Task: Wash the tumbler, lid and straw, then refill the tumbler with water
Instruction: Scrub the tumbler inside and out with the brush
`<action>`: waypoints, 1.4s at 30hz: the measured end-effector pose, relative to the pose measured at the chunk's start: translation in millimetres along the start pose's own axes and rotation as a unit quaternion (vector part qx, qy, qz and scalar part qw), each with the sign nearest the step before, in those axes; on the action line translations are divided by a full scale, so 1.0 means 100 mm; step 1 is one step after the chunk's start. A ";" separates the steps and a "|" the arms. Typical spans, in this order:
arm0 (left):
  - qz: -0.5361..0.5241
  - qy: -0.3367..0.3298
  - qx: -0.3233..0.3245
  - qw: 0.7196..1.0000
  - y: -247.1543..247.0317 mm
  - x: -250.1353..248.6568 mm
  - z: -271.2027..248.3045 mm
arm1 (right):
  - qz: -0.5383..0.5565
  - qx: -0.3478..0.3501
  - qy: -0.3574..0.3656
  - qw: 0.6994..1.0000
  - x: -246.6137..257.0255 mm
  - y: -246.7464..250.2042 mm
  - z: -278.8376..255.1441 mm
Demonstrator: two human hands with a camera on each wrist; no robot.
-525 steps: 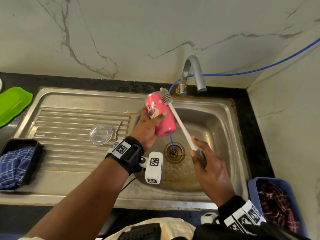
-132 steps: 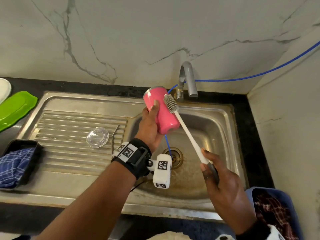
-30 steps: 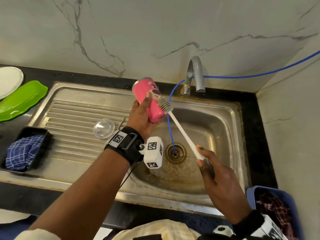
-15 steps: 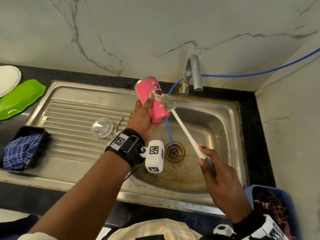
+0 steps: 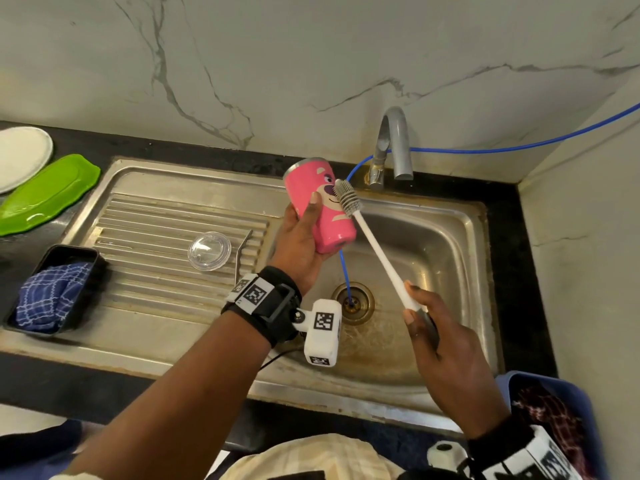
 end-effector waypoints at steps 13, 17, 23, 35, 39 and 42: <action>-0.044 0.002 -0.028 0.999 0.04 -0.06 0.13 | -0.009 0.005 -0.005 1.000 0.03 -0.05 0.02; -0.020 -0.012 -0.053 0.998 -0.01 -0.11 0.20 | 0.002 0.007 -0.003 1.000 0.06 -0.07 -0.03; -0.007 0.006 -0.045 0.999 -0.01 -0.09 0.24 | 0.001 0.000 -0.007 1.000 0.11 -0.06 -0.02; -0.025 -0.008 -0.051 0.998 0.07 -0.06 0.24 | -0.002 0.013 -0.011 1.000 0.10 -0.05 -0.05; -0.015 0.004 -0.029 0.999 0.03 0.01 0.15 | -0.010 0.003 0.001 1.000 0.12 -0.05 0.07; -0.027 -0.001 -0.056 0.998 0.02 -0.09 0.17 | -0.008 0.013 0.006 1.000 0.12 -0.04 0.05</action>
Point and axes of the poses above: each hand's wrist, its own z-axis towards the middle knuckle, its own y-axis out of the back of the hand, x = y × z, the point moved 1 cm from there along z, towards the middle knuckle, and after that the axes turned 2 degrees about -y, right-handed, at the moved point
